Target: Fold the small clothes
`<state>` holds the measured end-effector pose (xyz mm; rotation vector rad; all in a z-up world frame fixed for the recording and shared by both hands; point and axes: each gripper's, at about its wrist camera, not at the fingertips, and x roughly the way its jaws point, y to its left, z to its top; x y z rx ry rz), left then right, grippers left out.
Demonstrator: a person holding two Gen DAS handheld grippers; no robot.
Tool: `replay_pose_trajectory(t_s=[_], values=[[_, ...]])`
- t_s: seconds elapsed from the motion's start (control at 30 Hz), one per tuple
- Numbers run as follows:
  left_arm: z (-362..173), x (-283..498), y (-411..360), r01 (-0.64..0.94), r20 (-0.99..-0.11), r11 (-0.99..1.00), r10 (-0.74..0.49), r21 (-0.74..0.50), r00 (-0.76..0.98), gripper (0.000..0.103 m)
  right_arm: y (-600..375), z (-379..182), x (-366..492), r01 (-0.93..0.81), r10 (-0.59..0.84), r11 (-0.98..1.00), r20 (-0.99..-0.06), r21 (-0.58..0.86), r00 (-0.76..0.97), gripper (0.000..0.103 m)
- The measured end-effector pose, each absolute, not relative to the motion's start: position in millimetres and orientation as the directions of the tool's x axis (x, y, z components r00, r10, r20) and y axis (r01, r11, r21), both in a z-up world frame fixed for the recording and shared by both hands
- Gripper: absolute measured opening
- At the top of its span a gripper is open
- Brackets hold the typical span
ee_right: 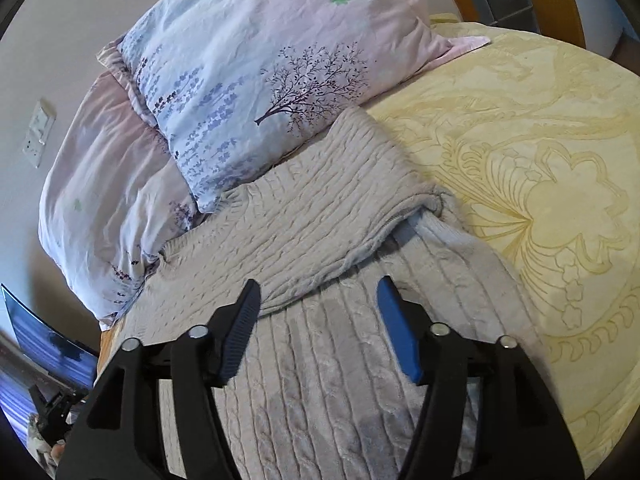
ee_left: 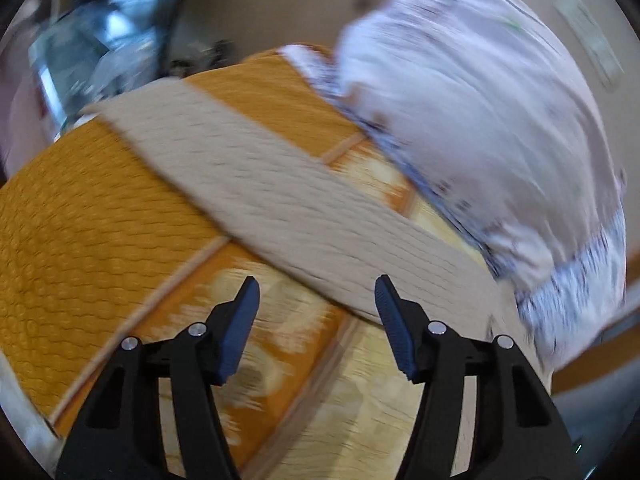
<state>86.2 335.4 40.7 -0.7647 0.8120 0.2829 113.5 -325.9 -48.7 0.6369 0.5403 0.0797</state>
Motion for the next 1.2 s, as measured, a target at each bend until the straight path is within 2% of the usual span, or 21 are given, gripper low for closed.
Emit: replay_pose_trajectory(t_s=[0.13,0.37,0.53,0.6,0.83,0.9,1.07,1.2], values=[[29,83,361,-0.547,-0.734,0.613,-0.079,-0.57,0.675,0.059,-325,-49,113,0.084,0.24,0.805,-0.452,0.587,0.859,0.065],[23,85,386,-0.579,-0.694,0.504,-0.058,-0.641,0.718,0.052,-325,-50,114,0.074,0.25,0.803,-0.447,0.591,0.859,0.068],[18,88,405,-0.596,-0.686,0.467,-0.032,-0.653,0.727,0.039,-325,-51,114,0.069,0.256,0.799,-0.442,0.597,0.86,0.069],[15,89,412,-0.604,-0.685,0.45,-0.024,-0.658,0.729,0.031,-325,-51,114,0.068,0.256,0.799,-0.439,0.598,0.861,0.069],[6,87,430,-0.607,-0.659,0.365,-0.027,-0.706,0.751,0.017,-326,-52,113,0.06,0.265,0.792,-0.431,0.607,0.862,0.07],[6,88,430,-0.62,-0.668,0.361,-0.01,-0.697,0.744,0.008,-325,-52,113,0.056,0.269,0.791,-0.429,0.609,0.862,0.07],[33,94,408,-0.562,-0.617,0.426,0.011,-0.709,0.787,0.007,-324,-52,114,0.046,0.279,0.79,-0.425,0.612,0.861,0.07],[73,109,362,-0.427,-0.524,0.502,-0.062,-0.752,0.849,0.007,-324,-52,114,0.041,0.284,0.787,-0.42,0.616,0.862,0.07]])
